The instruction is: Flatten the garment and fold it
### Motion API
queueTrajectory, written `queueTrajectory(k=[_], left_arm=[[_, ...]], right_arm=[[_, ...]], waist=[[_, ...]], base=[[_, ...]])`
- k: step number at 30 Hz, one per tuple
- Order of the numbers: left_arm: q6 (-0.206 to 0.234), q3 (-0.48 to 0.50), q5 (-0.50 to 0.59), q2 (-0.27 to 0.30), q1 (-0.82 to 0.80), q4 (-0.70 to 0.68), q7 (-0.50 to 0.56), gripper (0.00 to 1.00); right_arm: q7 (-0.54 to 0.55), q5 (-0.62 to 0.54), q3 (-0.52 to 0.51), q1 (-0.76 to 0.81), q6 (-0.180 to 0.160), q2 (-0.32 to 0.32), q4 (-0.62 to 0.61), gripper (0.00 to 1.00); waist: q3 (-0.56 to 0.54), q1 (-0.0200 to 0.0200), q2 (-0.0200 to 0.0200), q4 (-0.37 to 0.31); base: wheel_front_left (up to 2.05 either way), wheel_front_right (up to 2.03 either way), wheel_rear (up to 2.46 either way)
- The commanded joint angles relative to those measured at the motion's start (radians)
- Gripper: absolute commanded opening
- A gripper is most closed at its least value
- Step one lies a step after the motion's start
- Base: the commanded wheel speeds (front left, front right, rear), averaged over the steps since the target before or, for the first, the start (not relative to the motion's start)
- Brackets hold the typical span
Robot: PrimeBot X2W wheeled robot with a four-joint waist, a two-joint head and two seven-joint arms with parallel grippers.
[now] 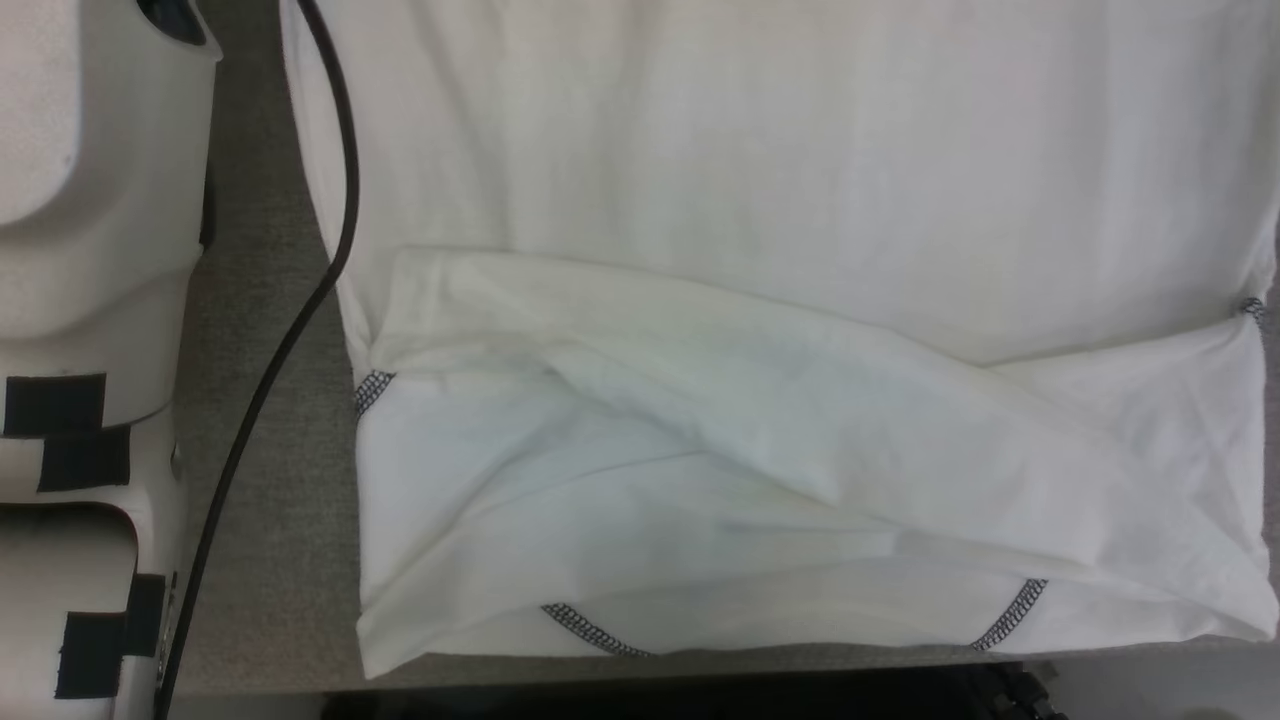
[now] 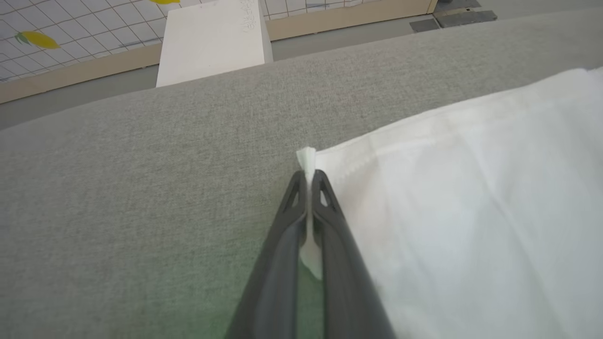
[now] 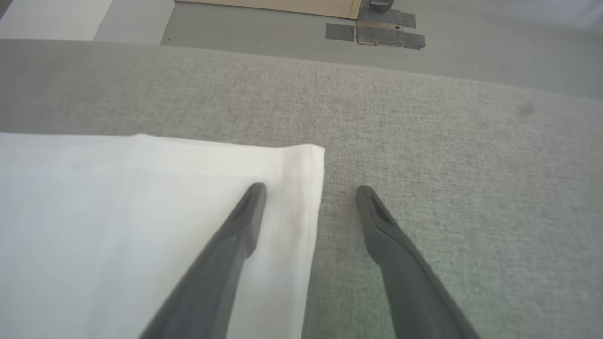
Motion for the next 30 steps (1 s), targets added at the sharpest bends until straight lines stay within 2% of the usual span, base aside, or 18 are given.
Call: queueTrajectory(k=[1,3,5,6,7,12,16,23,30], left_arm=[[-0.006,-0.004,-0.008,-0.001,-0.011,-0.006,-0.01,0.0],[-0.007,-0.006,-0.009,0.0,-0.01,-0.01,-0.014,0.0],[-0.008,-0.007,-0.012,0.001,-0.009,-0.013,-0.017,0.0],[-0.008,-0.008,-0.013,0.002,-0.009,-0.014,-0.018,0.0],[-0.008,-0.009,-0.014,0.002,-0.009,-0.014,-0.02,0.0],[-0.009,-0.008,-0.014,0.009,-0.011,-0.012,-0.049,0.0],[-0.01,-0.004,-0.012,0.015,-0.005,-0.003,-0.118,0.0],[-0.036,0.016,-0.046,0.019,0.063,-0.001,-0.297,0.0],[-0.067,0.044,-0.122,0.019,0.252,-0.043,-0.439,0.0]], right_arm=[[0.026,-0.018,-0.008,-0.018,-0.002,-0.004,0.011,0.87],[0.062,-0.04,-0.012,-0.026,-0.002,-0.007,0.016,0.47],[0.097,-0.056,-0.019,-0.03,-0.002,-0.009,0.017,0.21],[0.108,-0.062,-0.021,-0.029,-0.002,-0.009,0.014,0.16],[0.117,-0.066,-0.023,-0.029,-0.002,-0.009,0.008,0.0],[0.077,-0.065,-0.022,-0.014,-0.002,-0.004,-0.044,0.0],[-0.01,-0.024,0.019,0.017,-0.002,-0.001,-0.095,0.0],[-0.206,0.142,0.127,0.159,-0.002,-0.032,-0.223,0.0],[-0.367,0.311,0.223,0.394,-0.002,-0.097,-0.392,0.0]], waist=[[0.026,0.0,0.0,0.031],[0.029,0.0,0.0,0.036],[0.031,0.0,0.0,0.038],[0.032,0.0,0.0,0.038],[0.033,0.0,0.0,0.038],[0.033,0.0,0.0,0.027],[0.012,0.0,0.0,0.014],[-0.092,0.0,0.0,-0.008],[-0.25,0.0,0.0,-0.019]], base=[[0.0,0.0,0.0],[0.0,0.0,0.0],[0.0,0.0,0.0],[0.0,0.0,0.0],[0.0,0.0,0.0],[0.0,0.0,0.0],[0.0,0.0,0.0],[0.0,0.0,0.0],[0.0,0.0,0.0]])
